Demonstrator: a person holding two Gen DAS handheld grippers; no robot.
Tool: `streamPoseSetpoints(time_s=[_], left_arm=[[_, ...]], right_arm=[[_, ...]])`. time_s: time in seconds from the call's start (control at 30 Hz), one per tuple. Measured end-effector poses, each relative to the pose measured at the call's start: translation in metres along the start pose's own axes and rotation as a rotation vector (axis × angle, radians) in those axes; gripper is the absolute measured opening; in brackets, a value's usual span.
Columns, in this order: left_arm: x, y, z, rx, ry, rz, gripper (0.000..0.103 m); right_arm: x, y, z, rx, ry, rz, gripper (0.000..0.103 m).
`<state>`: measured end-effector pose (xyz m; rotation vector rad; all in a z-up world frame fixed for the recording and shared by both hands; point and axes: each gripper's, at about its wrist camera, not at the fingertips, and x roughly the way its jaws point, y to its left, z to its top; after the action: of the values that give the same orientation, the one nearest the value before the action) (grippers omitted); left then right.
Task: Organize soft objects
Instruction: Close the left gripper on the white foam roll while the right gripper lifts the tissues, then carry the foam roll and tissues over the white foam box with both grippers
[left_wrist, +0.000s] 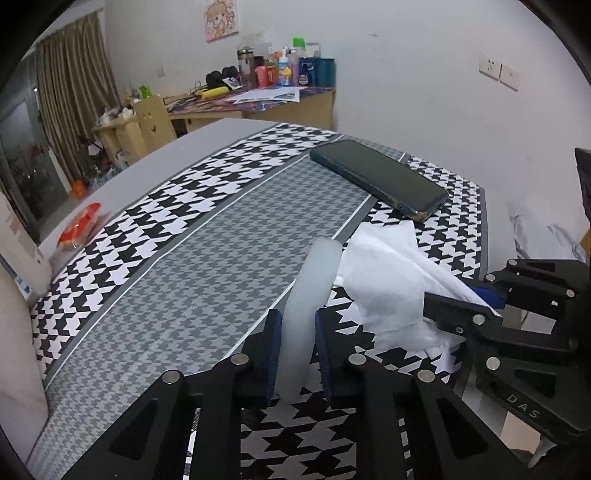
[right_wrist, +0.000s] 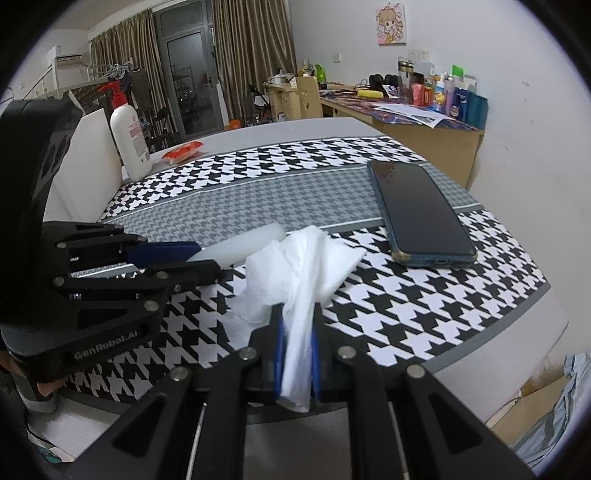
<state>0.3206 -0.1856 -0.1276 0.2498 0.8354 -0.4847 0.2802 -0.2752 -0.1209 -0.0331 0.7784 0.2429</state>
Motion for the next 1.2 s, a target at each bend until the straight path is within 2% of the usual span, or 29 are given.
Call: streamPoseSetpoints(time_s=[0.27,0.7,1.2], left_arm=[[-0.011,0.005,-0.006,-0.038,-0.021,-0.009,0.018],[-0.022,0.017,-0.008,-0.082,-0.062,0.022,0.018],[-0.052,0.033,-0.001,-0.136,-0.136,0.071,0.018]], right_arm=[[0.0,0.001,0.006,0.023,0.003,-0.003,0.015],[-0.013,0.013,0.012,0.018,-0.029,-0.008,0.015],[-0.04,0.022,0.031,0.025,-0.129,-0.007,0.015]])
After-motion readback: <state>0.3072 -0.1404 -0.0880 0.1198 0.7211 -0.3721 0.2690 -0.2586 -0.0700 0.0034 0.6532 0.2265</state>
